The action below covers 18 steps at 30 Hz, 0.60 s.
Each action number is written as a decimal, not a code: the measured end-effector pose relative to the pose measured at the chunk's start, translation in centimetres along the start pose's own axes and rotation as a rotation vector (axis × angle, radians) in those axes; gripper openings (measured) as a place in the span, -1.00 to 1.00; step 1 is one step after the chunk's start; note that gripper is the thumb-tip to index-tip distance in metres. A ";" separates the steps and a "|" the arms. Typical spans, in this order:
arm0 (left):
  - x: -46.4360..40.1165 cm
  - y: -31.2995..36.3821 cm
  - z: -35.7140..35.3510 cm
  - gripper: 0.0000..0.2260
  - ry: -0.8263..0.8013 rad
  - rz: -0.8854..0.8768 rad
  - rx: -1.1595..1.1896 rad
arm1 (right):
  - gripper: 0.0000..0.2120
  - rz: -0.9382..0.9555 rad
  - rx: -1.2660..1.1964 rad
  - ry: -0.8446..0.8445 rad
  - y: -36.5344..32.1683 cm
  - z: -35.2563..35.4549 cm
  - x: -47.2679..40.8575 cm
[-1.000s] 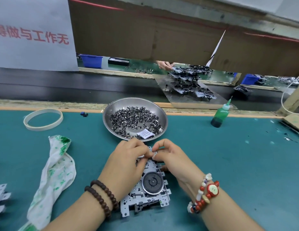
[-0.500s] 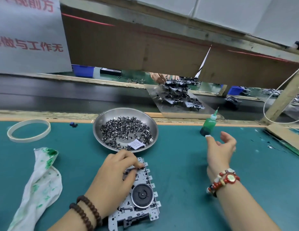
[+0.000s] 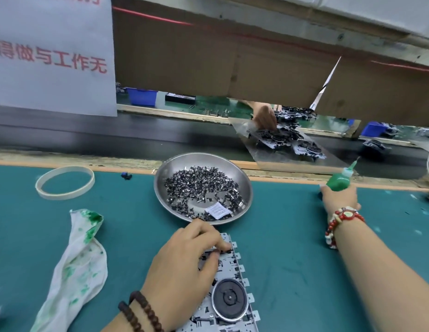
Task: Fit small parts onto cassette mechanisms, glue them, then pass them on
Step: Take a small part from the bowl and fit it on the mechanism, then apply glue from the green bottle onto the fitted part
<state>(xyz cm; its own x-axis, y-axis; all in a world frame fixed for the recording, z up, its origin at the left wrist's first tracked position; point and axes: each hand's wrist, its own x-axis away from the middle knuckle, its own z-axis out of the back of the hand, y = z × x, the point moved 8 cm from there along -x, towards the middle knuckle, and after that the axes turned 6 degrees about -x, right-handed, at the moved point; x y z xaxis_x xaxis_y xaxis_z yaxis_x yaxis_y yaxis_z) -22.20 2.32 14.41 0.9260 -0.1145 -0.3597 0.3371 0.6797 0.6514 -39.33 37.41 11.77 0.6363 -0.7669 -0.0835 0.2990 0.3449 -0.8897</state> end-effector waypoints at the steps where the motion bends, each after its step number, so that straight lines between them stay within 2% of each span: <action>1: 0.0 0.0 0.0 -0.74 -0.001 0.002 -0.004 | -0.53 0.034 0.021 0.000 -0.3 0.1 0.2; 5: 0.0 0.0 0.1 -0.78 -0.008 0.014 -0.006 | -0.71 0.154 -0.184 -0.091 -1.6 0.8 3.2; 7: 0.1 -0.1 0.0 -0.82 -0.012 0.023 -0.003 | -0.83 0.212 -0.351 -0.255 -2.5 1.1 6.3; 11: 0.0 -0.4 -0.1 -0.75 0.005 0.040 0.022 | -0.90 0.321 -0.472 -0.532 -4.8 3.4 13.0; 12: 0.0 -0.5 0.0 -0.74 0.018 0.046 0.026 | -0.93 0.305 -0.534 -0.586 -5.3 4.1 14.3; 16: 0.0 -0.7 0.4 -0.78 0.077 0.066 0.042 | -0.79 0.140 -0.755 -0.765 -6.3 5.5 17.9; 18: 0.0 -0.8 0.5 -0.83 0.080 0.081 0.037 | -0.90 -0.010 -0.937 -0.857 -5.7 4.9 19.4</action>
<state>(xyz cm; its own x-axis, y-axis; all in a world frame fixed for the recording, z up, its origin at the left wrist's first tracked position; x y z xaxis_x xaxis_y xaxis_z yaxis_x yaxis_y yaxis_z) -22.35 1.47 14.20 0.9345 -0.0008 -0.3559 0.2687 0.6573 0.7041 -25.20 23.19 17.39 0.9961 -0.0517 -0.0709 -0.0865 -0.4409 -0.8934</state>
